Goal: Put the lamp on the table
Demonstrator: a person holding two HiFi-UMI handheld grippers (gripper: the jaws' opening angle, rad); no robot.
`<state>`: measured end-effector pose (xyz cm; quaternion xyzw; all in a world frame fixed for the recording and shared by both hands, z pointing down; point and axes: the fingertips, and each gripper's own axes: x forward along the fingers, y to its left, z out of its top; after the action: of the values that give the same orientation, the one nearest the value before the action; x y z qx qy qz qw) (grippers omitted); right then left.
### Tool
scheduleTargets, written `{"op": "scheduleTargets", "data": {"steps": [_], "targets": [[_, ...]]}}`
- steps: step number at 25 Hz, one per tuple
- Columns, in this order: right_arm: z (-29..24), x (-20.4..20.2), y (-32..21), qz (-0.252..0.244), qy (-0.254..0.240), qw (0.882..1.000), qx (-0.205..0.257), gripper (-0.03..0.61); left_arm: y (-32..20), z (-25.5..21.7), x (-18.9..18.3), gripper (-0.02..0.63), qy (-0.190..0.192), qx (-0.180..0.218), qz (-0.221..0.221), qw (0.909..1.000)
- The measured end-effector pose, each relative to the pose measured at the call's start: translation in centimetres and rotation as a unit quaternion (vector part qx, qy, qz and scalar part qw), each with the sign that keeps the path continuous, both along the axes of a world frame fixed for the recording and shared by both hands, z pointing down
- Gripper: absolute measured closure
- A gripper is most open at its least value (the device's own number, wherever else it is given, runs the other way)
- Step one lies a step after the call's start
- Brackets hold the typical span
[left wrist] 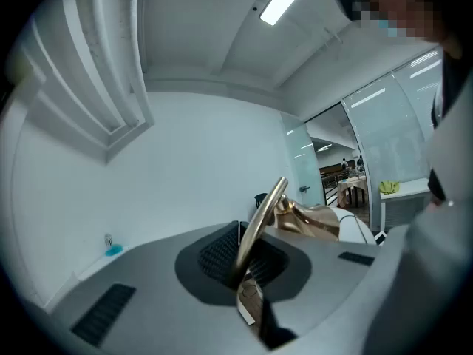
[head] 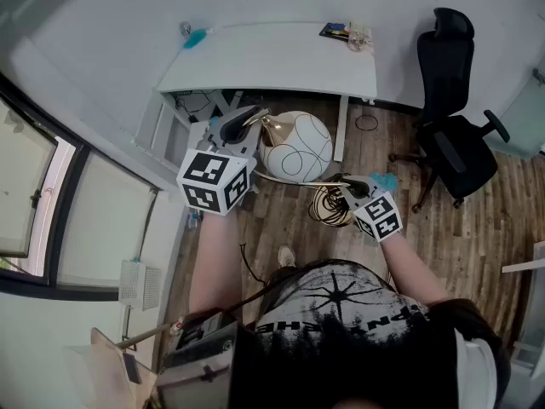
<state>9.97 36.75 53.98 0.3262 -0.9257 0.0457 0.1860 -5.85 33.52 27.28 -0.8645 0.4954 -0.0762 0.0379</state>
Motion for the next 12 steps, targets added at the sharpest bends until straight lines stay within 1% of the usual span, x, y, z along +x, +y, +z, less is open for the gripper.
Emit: {"op": "scheduleTargets", "data": {"steps": [12], "targets": [[-0.16, 0.23, 0.06, 0.003, -0.007, 1.0, -0.005, 0.56, 0.24, -0.41, 0.55, 0.592, -0.006, 0.003, 0.001, 1.0]]}}
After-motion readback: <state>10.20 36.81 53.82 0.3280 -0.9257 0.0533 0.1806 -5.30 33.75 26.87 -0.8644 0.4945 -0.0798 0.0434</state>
